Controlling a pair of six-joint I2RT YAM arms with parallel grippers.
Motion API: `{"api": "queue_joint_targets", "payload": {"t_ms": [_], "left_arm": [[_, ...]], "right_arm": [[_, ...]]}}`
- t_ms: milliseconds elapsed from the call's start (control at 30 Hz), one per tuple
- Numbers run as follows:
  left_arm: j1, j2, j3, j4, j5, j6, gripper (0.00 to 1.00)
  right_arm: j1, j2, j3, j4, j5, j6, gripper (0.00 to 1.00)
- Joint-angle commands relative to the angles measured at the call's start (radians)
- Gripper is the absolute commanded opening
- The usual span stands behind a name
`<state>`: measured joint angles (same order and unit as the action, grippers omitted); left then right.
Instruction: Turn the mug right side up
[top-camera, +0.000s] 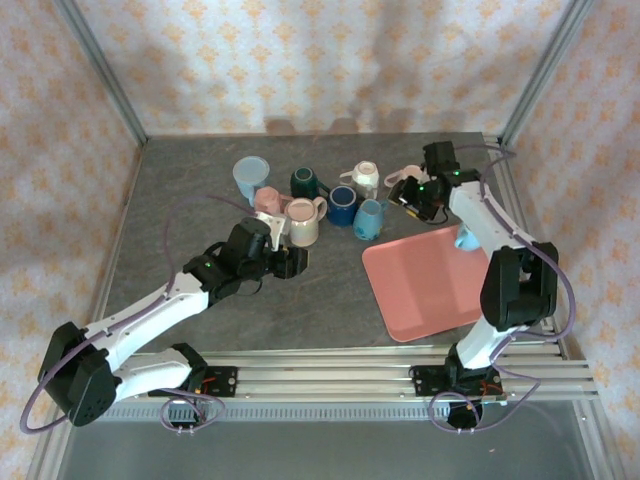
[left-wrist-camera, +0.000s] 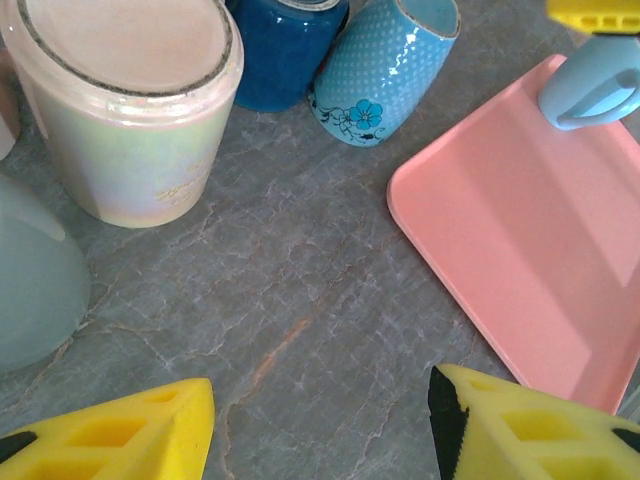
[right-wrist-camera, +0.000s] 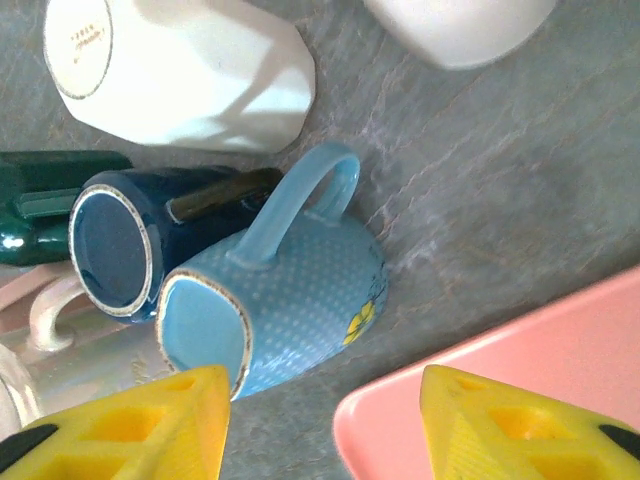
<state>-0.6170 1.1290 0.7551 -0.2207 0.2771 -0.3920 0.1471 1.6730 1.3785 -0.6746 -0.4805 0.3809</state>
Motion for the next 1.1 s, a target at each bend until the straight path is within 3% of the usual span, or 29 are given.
{"api": "queue_joint_targets", "payload": {"t_ms": [0,233,500,700,1067], "left_arm": [[0.005,-0.001,0.022,-0.005,0.012,0.024,0.60],[0.005,-0.012,0.012,-0.031,0.006,0.042,0.59],[0.005,-0.014,0.011,-0.029,0.002,0.032,0.59],[0.005,-0.006,0.014,-0.027,0.005,0.034,0.59],[0.005,-0.020,0.001,-0.030,0.003,0.028,0.59]], "right_arm": [[-0.003,0.048,0.081,-0.059,-0.060,-0.224,0.53],[-0.021,0.201,0.228,-0.138,-0.070,-0.307,0.42],[-0.019,0.294,0.256,-0.093,-0.128,-0.171,0.11],[0.001,0.315,0.234,-0.070,-0.151,-0.128,0.04],[0.053,0.295,0.202,-0.087,-0.154,-0.107,0.01]]}}
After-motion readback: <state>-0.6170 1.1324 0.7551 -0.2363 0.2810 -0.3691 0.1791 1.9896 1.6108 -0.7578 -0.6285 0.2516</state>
